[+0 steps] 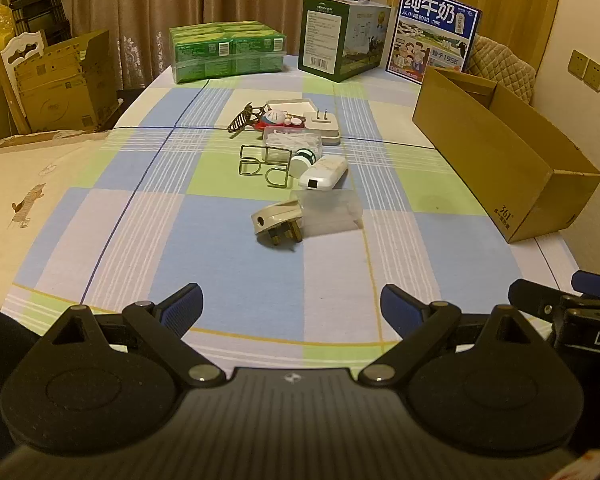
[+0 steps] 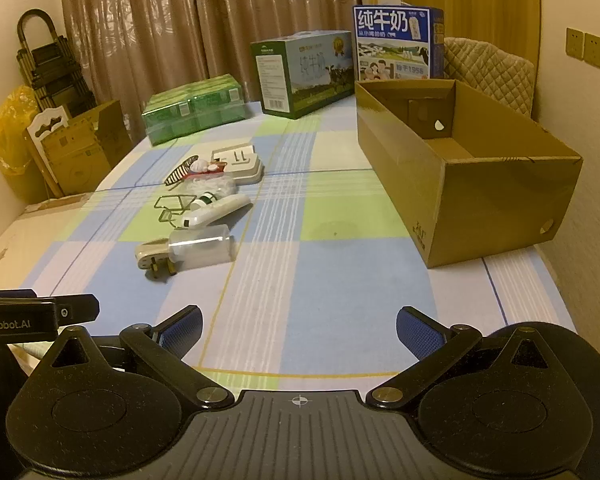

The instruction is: Organize rigid objects

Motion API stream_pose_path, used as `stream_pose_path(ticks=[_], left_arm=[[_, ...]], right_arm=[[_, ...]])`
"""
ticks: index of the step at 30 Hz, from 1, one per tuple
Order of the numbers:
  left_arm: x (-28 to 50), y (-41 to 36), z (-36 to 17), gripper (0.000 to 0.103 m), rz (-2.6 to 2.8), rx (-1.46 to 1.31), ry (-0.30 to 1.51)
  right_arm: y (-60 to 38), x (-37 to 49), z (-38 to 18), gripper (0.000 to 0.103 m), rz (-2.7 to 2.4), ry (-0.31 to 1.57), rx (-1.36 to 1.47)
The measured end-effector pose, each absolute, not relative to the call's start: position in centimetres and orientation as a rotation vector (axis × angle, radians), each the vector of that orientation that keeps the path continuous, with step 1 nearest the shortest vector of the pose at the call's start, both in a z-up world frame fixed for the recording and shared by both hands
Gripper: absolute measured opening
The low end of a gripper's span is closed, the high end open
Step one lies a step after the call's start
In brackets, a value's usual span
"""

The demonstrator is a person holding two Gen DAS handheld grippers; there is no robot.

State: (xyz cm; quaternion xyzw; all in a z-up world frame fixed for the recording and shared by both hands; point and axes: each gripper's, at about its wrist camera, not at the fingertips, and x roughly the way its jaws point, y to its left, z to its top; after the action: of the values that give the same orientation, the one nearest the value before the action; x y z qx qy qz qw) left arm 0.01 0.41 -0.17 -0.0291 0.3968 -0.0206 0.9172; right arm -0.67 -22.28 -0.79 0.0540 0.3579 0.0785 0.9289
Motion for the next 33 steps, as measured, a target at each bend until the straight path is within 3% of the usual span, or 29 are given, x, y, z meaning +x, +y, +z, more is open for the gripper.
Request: stream_pose_path(ticks=[33], left_arm=[[0.14,0.25,-0.23,0.094,-0.055,-0.063,0.82]], right_arm=[[-22.56,-0.6,-1.11,0.101,0.159,0.738,0.109]])
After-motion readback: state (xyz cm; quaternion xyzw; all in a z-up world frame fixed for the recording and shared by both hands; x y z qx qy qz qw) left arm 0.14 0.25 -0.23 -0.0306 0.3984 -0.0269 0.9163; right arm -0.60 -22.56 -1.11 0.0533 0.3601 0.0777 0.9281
